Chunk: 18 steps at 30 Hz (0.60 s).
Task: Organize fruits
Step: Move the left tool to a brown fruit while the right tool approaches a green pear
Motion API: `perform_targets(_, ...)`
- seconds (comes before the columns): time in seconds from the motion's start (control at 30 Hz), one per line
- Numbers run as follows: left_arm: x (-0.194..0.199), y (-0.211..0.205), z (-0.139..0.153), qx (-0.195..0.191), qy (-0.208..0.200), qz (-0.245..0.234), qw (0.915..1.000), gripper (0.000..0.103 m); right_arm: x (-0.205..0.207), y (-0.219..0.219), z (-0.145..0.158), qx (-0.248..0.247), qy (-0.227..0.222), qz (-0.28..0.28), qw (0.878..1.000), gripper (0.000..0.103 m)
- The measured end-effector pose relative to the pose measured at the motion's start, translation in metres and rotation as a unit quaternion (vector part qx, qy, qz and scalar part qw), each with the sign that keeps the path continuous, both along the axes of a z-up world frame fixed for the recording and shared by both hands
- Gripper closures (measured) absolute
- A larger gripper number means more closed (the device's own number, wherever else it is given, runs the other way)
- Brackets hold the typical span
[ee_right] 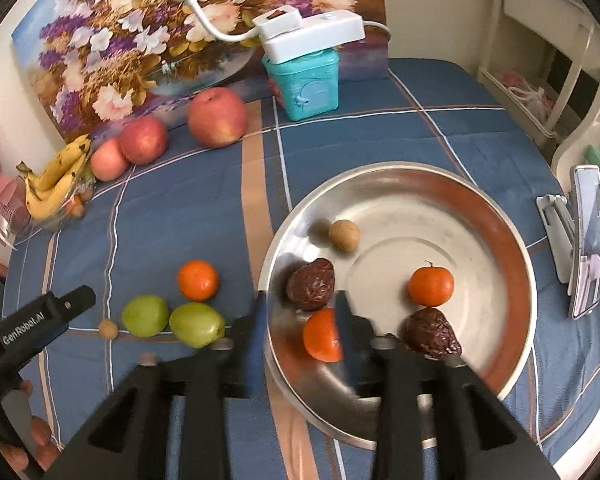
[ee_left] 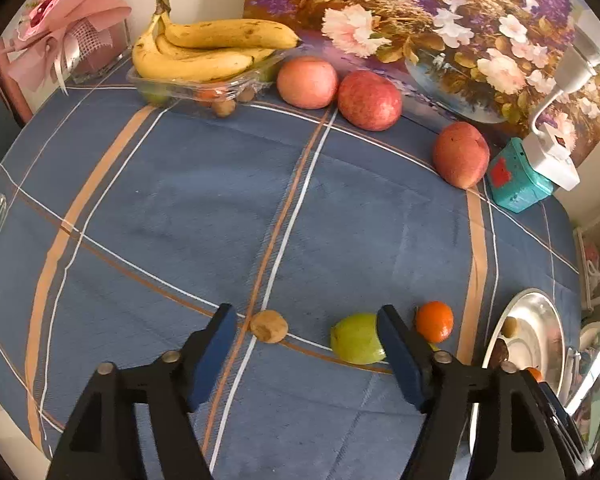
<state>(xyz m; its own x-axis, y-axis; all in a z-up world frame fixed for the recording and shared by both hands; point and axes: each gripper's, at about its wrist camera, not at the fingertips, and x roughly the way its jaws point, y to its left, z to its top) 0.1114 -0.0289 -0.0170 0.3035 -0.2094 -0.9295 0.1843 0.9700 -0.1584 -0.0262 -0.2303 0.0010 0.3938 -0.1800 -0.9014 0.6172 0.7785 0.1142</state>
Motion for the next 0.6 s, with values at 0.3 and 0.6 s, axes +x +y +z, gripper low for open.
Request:
perform_targets(0.3,0.003,0.009,-0.004,0.026,-0.019,0.020,0.9993,0.000,0.001,0.002,-0.005,-0.001,0.005,-0.002,1.000,0.023)
perform_targets(0.6,0.009,0.022,-0.007,0.027,-0.022,0.034,0.9988,0.000,0.006,0.008,-0.009,0.004,-0.016,0.009,1.000,0.005)
